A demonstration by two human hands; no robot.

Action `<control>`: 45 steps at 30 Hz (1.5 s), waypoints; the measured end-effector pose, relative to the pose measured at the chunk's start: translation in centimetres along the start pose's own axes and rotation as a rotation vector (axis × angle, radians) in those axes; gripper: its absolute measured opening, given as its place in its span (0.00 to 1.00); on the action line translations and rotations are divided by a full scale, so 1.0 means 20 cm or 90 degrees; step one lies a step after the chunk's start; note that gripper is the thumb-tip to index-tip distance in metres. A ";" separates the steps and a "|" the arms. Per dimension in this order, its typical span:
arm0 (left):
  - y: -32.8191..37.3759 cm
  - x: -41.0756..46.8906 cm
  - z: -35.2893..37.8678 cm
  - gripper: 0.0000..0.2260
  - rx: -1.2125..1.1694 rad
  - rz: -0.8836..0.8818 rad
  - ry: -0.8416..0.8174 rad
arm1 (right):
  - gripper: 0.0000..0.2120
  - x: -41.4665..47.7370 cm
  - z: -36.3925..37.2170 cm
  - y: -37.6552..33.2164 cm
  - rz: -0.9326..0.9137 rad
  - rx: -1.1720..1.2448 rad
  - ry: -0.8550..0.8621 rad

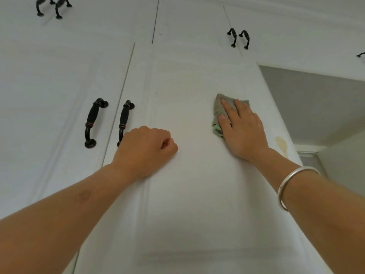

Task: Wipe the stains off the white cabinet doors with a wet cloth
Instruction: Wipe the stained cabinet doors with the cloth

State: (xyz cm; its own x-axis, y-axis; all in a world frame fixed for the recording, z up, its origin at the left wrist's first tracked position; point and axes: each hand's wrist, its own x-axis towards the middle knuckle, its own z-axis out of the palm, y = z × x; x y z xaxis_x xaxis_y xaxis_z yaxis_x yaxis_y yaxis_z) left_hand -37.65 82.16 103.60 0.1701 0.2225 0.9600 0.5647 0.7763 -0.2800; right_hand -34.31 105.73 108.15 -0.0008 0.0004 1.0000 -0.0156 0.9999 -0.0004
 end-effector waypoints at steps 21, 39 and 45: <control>0.32 -0.06 0.13 0.17 0.137 0.015 0.036 | 0.28 -0.41 -0.10 0.45 0.033 -0.013 -0.005; 0.30 -0.05 0.13 0.17 0.087 0.037 -0.013 | 0.29 -0.79 -0.03 -0.11 -0.092 0.065 -0.064; 0.27 -0.01 0.01 0.17 -0.033 0.028 -0.143 | 0.26 -0.85 -0.04 -0.10 -0.261 0.034 -0.116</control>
State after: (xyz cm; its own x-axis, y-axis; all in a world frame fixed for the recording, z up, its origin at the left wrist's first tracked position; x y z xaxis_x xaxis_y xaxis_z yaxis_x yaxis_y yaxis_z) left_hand -34.78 86.49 101.84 0.0145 0.3855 0.9226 0.6023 0.7332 -0.3158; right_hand -33.52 103.81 91.22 -0.1595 -0.4037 0.9009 -0.1026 0.9144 0.3916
